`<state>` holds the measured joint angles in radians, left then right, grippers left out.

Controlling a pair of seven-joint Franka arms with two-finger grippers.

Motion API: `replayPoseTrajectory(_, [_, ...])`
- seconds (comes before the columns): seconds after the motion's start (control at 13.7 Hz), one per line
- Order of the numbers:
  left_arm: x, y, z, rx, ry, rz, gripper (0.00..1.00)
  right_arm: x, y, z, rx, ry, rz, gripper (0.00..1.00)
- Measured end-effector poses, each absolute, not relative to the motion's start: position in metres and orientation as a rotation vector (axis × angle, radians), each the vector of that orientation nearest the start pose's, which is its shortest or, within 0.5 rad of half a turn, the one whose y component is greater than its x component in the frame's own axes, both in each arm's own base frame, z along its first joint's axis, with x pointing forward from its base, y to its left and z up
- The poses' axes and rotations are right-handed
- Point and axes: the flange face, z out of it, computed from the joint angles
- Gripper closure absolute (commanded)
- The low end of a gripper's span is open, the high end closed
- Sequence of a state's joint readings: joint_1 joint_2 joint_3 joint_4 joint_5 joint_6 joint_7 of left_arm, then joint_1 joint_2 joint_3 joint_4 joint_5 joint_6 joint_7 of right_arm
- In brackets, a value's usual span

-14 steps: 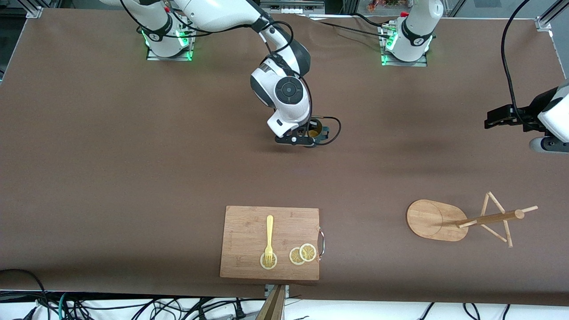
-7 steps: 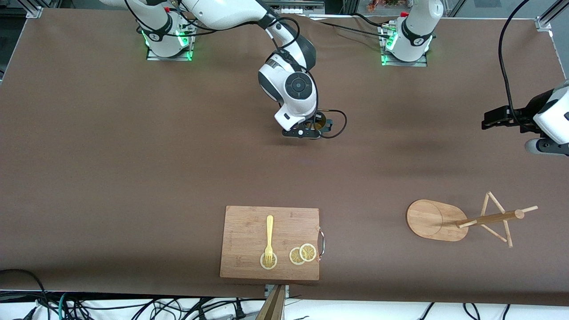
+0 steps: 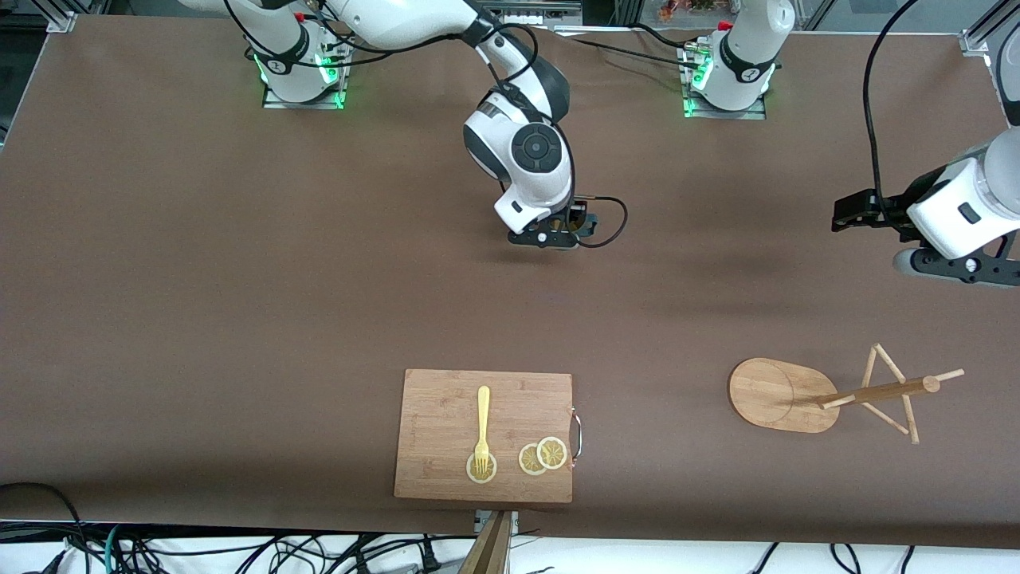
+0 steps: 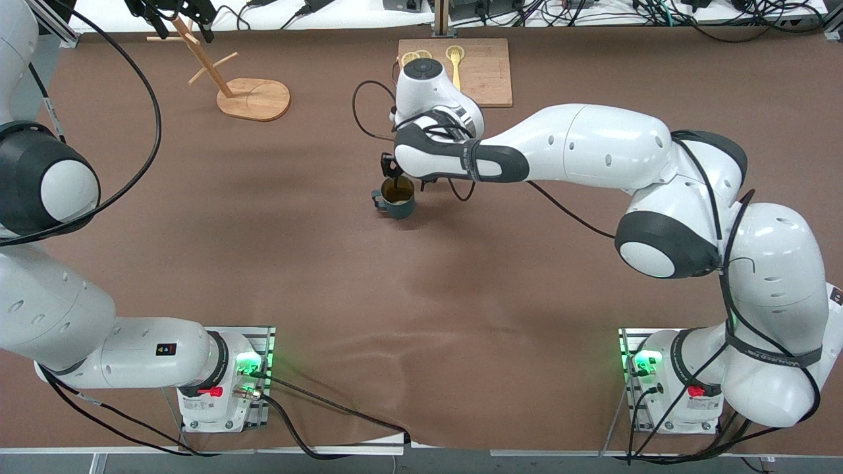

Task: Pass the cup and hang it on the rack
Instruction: 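Carry the mug to mid-table with the right gripper while the left gripper approaches, then release the mug with the right gripper while the left gripper reaches it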

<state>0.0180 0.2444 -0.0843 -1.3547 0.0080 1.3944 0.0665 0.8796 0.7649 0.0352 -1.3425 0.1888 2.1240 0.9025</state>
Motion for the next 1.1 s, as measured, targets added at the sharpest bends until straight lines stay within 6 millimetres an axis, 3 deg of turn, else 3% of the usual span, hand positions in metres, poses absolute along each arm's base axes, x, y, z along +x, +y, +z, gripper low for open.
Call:
replayPoseTrajectory(0.15, [0.607, -0.034, 0.565, -3.13, 0.298, 0.332, 0.0, 0.467, 0.578, 0.316, -2.978, 0.175, 0.166, 0.0])
replayPoseTrajectory(0.29, [0.607, -0.04, 0.556, -3.177, 0.424, 0.369, 0.0, 0.503, 0.541, 0.37, -2.954, 0.265, 0.115, 0.0])
replayPoseTrajectory(0.44, [0.603, -0.054, 0.528, -3.235, 0.576, 0.457, 0.0, 0.554, 0.469, 0.423, -2.952, 0.42, 0.062, 0.0])
replayPoseTrajectory(0.58, [0.599, -0.08, 0.499, -3.22, 0.801, 0.508, 0.0, 0.586, 0.396, 0.472, -2.965, 0.496, 0.024, 0.0])
replayPoseTrajectory(0.8, [0.59, -0.113, 0.46, -3.208, 1.192, 0.507, 0.0, 0.595, 0.318, 0.526, -3.033, 0.36, 0.035, 0.0])
replayPoseTrajectory(1.1, [0.586, -0.149, 0.402, -3.144, 1.661, 0.252, 0.0, 0.602, 0.199, 0.576, -3.102, 0.073, 0.1, 0.0])
